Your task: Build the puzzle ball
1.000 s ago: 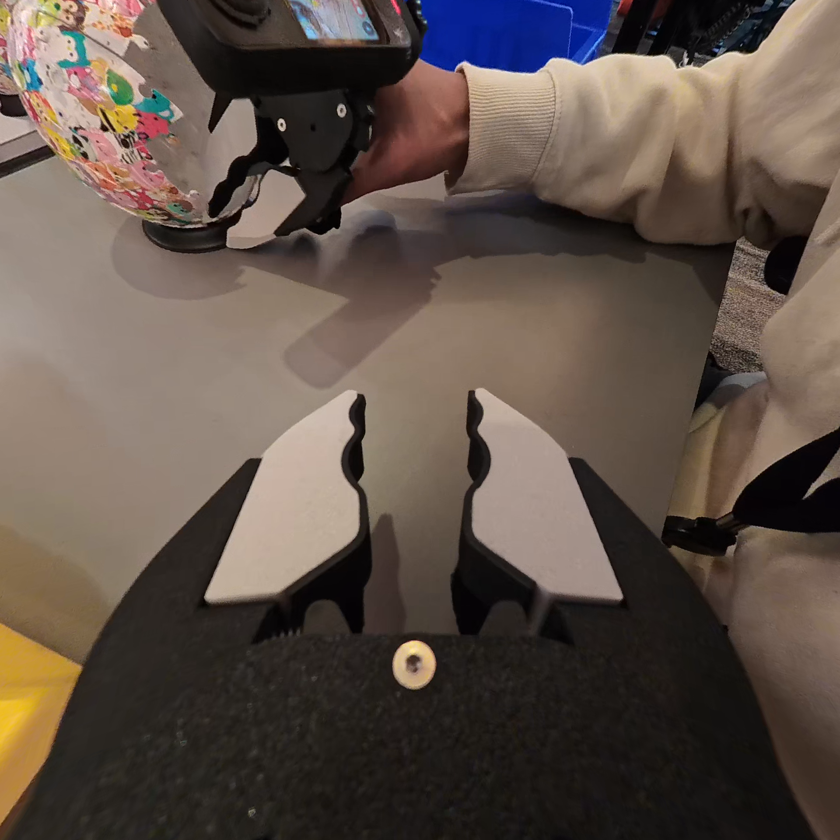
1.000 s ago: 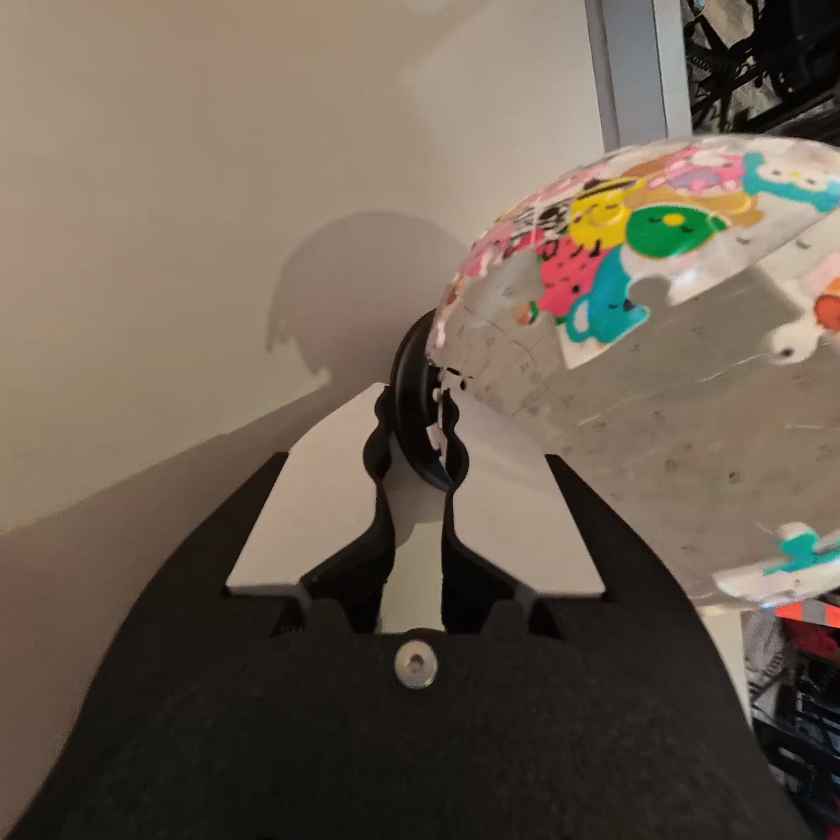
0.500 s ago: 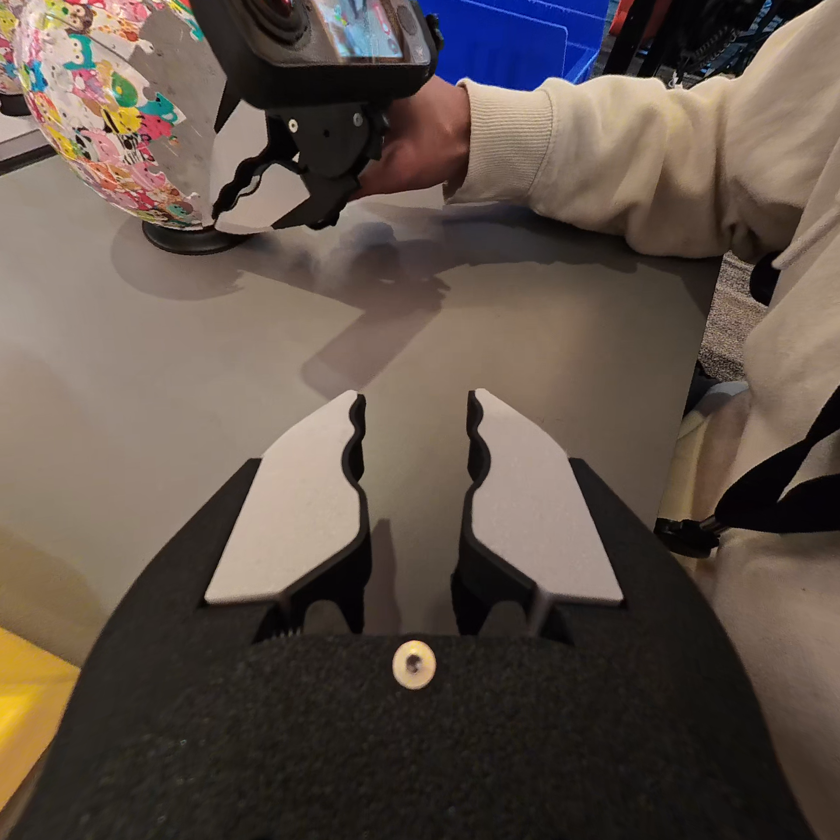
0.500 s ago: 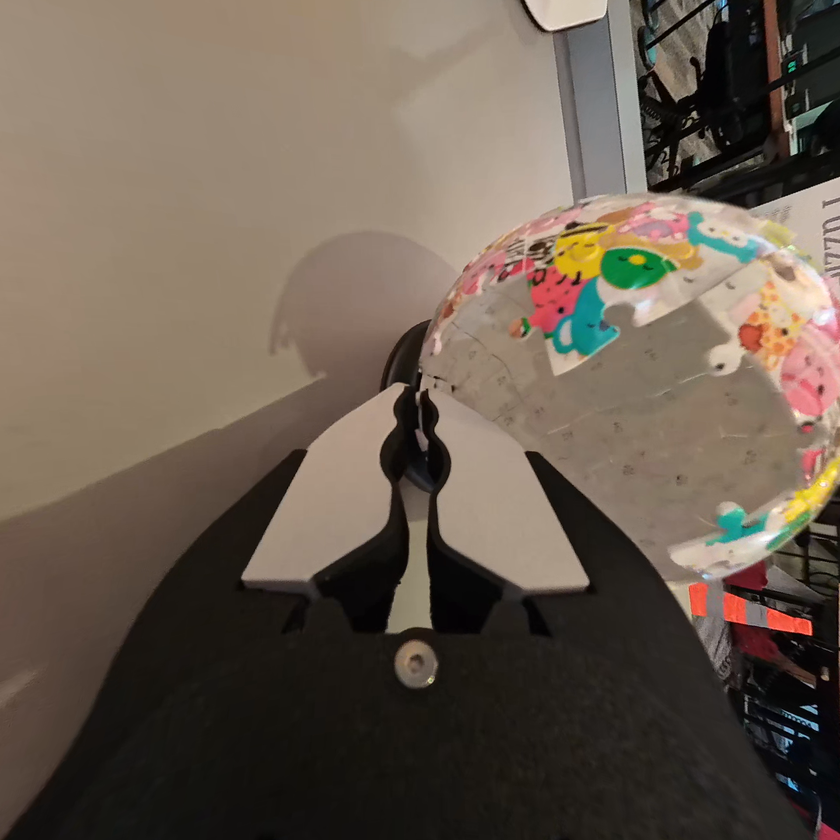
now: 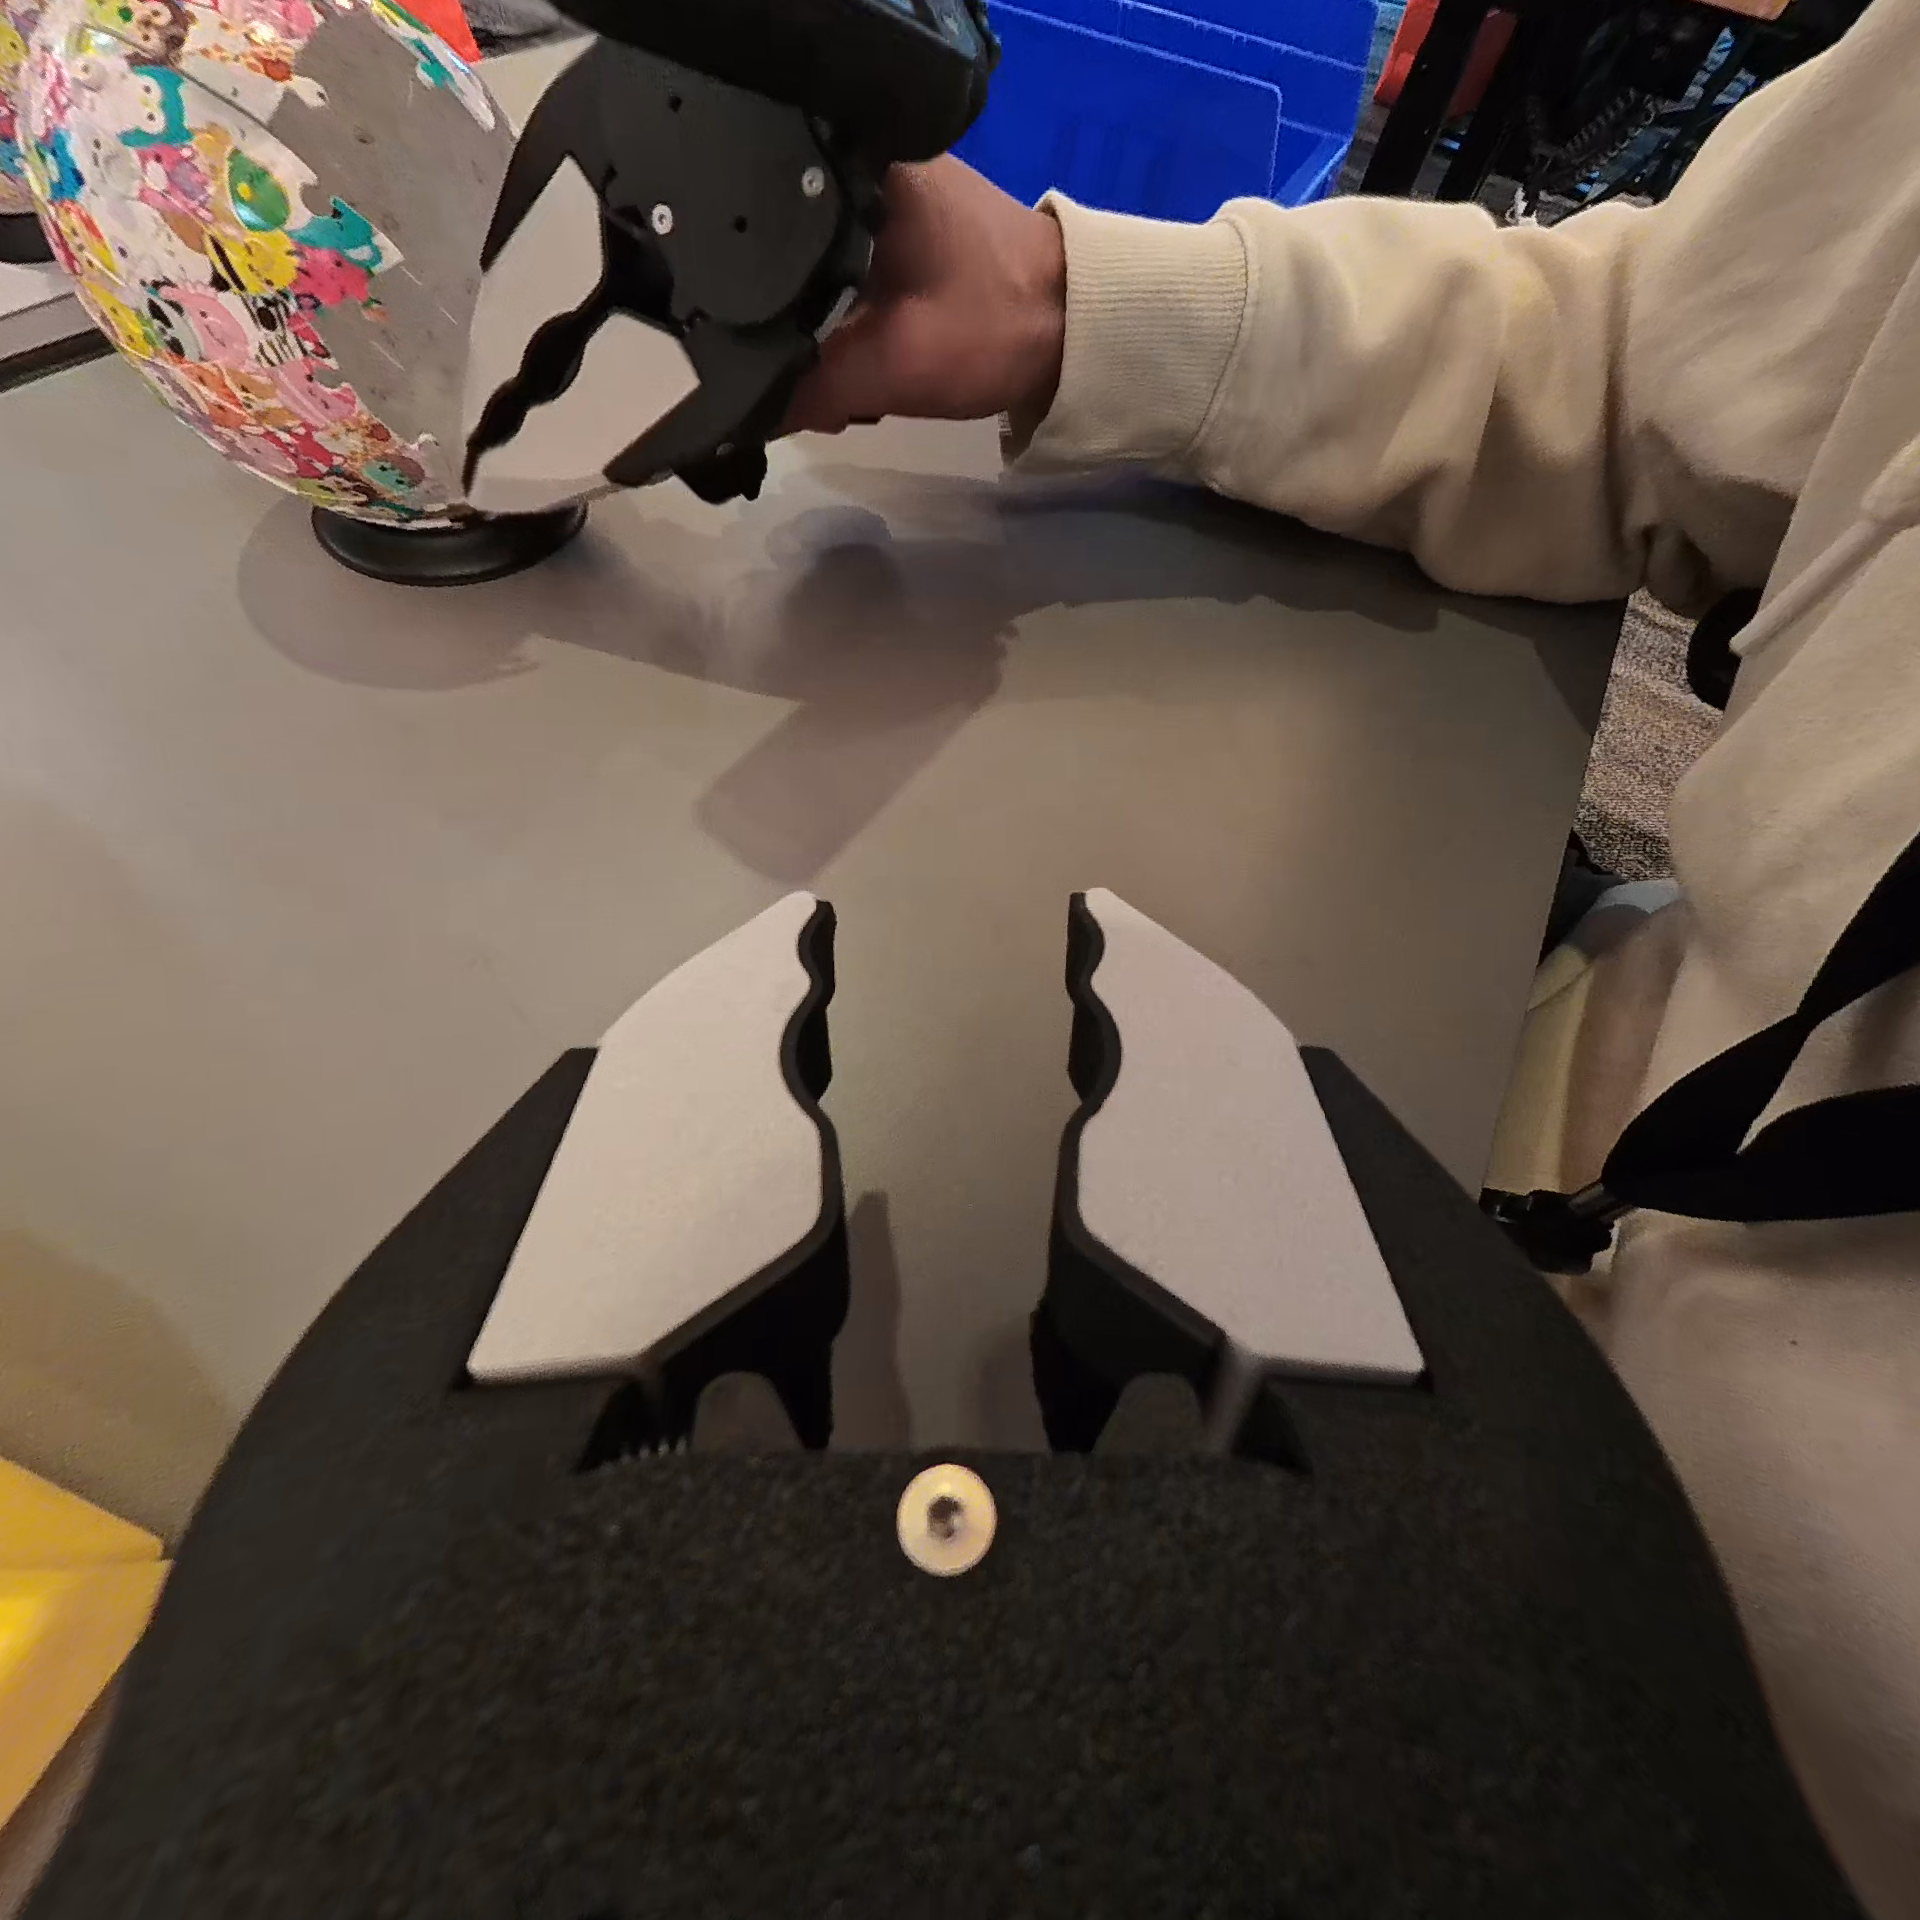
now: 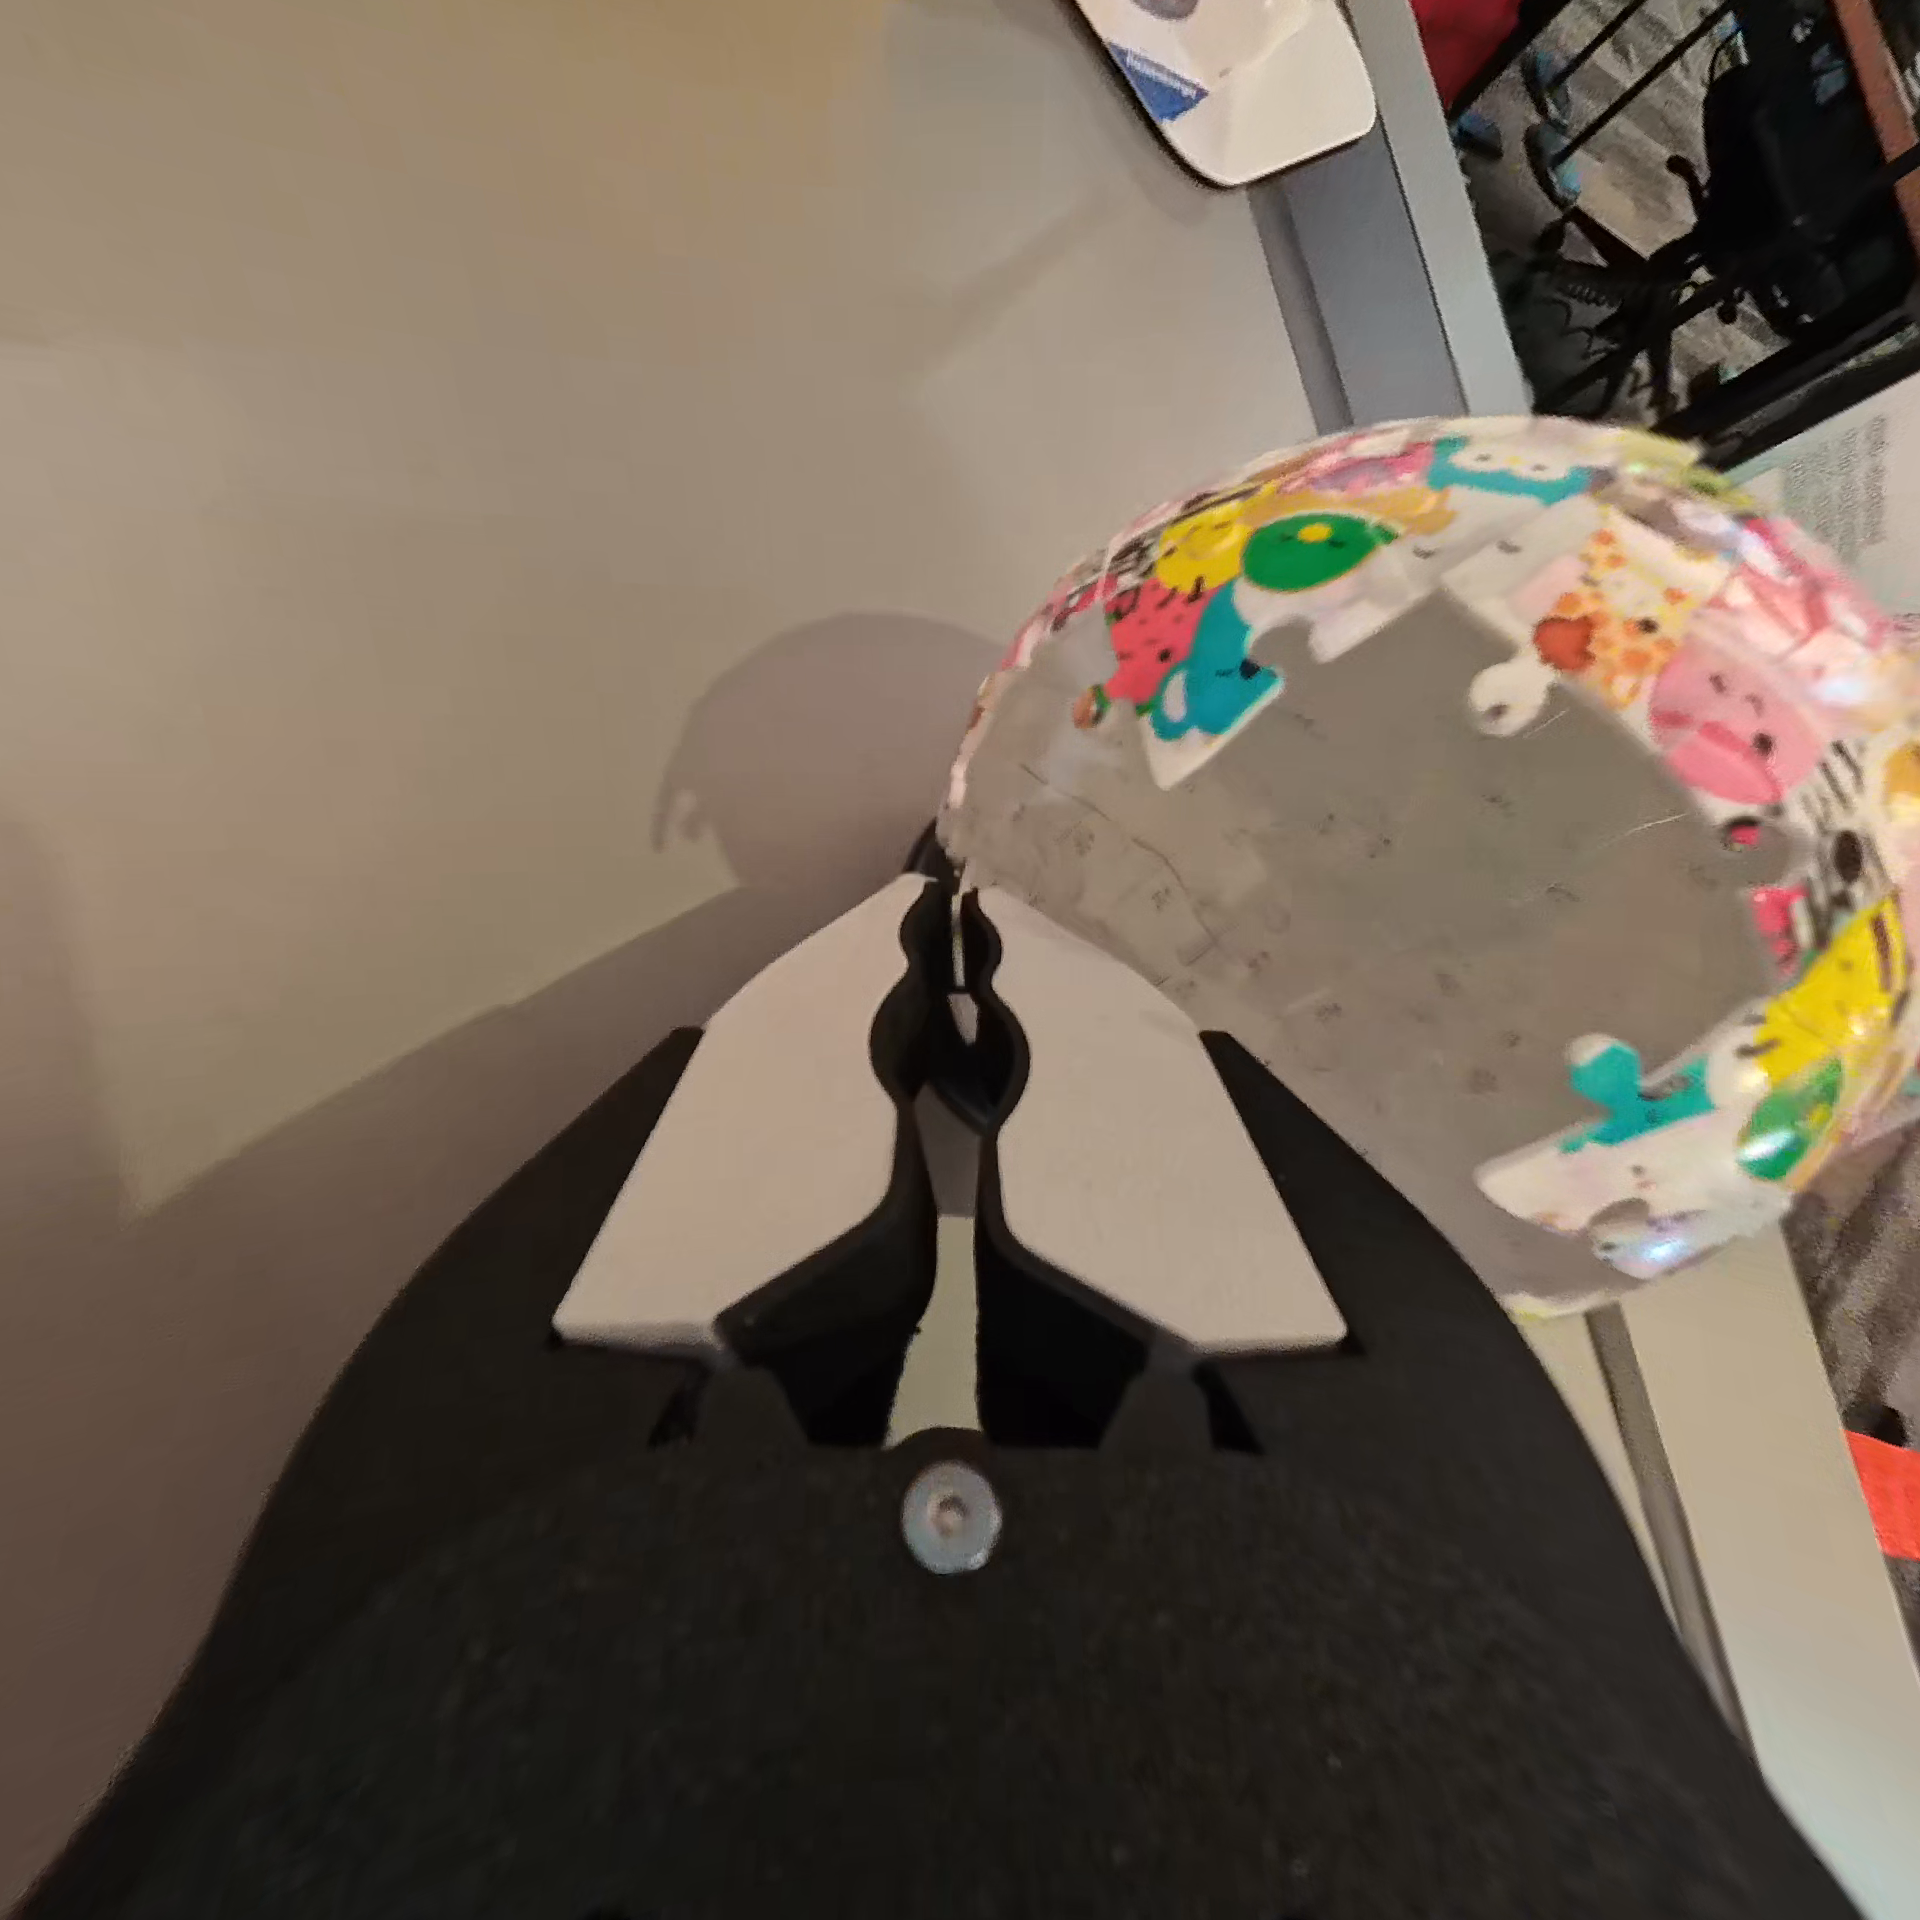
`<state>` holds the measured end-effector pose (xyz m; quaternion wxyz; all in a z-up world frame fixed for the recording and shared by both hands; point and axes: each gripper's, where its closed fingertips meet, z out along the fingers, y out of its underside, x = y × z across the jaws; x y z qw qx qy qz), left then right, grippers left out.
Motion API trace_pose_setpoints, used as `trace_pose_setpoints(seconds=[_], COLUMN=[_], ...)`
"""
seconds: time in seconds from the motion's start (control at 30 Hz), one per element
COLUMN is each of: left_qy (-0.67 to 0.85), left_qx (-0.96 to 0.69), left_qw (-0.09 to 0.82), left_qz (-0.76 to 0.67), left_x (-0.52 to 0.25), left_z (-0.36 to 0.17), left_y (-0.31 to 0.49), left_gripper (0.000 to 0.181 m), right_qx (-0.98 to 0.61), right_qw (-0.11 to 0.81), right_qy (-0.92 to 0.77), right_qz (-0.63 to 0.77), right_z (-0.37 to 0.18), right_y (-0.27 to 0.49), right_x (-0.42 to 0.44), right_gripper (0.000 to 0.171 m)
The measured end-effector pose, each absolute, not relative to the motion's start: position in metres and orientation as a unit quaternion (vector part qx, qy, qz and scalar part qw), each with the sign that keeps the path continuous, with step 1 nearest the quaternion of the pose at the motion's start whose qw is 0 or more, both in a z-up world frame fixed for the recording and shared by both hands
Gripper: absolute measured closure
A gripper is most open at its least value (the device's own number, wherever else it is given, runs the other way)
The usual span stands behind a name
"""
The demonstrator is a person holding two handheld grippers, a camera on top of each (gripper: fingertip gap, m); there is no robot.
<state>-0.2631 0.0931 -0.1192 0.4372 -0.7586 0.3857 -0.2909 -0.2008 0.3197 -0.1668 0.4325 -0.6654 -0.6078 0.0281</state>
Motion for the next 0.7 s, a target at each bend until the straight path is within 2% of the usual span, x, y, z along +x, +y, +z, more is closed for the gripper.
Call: trace_pose_setpoints(seconds=[0.7], left_qy=[0.38], left_qx=[-0.758], left_qw=[0.433], left_qz=[-0.305], left_x=[-0.261], left_z=[-0.1176], left_y=[0.0918], left_gripper=[0.139], right_qx=[-0.697], right_qw=[0.387], right_qy=[-0.604], right_qz=[0.019], right_z=[-0.1713], right_y=[0.3192], right_x=[-0.1963], right_gripper=[0.169])
